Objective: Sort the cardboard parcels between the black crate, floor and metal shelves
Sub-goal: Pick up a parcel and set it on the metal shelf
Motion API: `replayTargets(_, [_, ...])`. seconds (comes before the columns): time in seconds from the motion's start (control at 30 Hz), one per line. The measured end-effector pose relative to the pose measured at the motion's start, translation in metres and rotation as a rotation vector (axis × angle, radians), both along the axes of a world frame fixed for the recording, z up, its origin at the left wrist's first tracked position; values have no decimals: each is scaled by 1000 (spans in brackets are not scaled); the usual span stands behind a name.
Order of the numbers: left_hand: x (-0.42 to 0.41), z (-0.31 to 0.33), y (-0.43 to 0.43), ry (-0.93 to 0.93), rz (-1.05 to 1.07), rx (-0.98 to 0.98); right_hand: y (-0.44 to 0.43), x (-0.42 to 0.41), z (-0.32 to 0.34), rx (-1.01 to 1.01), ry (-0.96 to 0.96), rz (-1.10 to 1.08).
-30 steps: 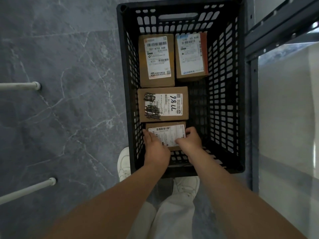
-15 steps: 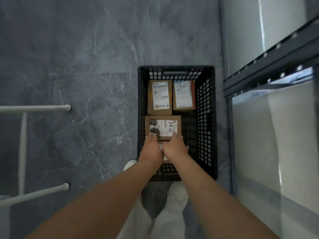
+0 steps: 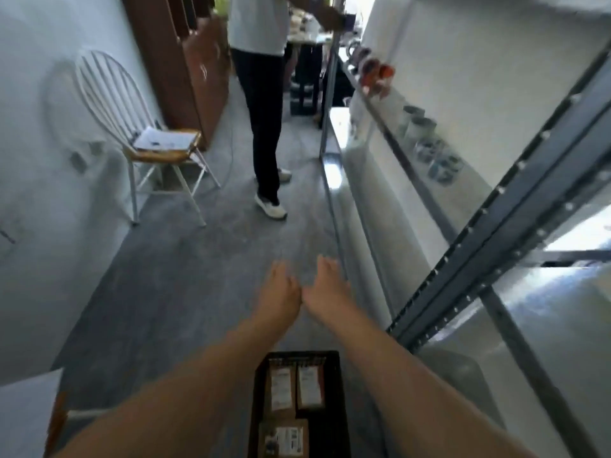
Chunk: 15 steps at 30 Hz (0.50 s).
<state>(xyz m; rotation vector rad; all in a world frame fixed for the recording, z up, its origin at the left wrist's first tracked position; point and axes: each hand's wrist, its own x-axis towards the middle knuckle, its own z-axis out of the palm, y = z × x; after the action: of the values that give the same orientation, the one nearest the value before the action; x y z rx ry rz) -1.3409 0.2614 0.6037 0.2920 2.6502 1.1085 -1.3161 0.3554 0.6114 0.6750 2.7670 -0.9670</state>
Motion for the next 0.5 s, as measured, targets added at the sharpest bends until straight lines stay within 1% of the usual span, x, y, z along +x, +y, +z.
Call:
replayTargets(0.1, [-13,113,4,209,22,27,23,6,126,172,189,9])
replayTargets(0.17, [-18,181,7,373,32,32,36,13,198,271,298,-2])
replayTargets(0.27, [-11,273,13,693,77,-5,51,27,287,415,465,-41])
replayTargets(0.33, [-1,321,23,839,61,26,64,38,336,533,557,-59])
replayTargets(0.37, [3,339,29,880,48,51,70,43,356,588,574,-63])
replayTargets(0.43, [9,367,45,903,41,104,82,57,385,647,573,-71])
replayTargets(0.5, [17,382,62,919,25,135,92,74,401,685,555,-74])
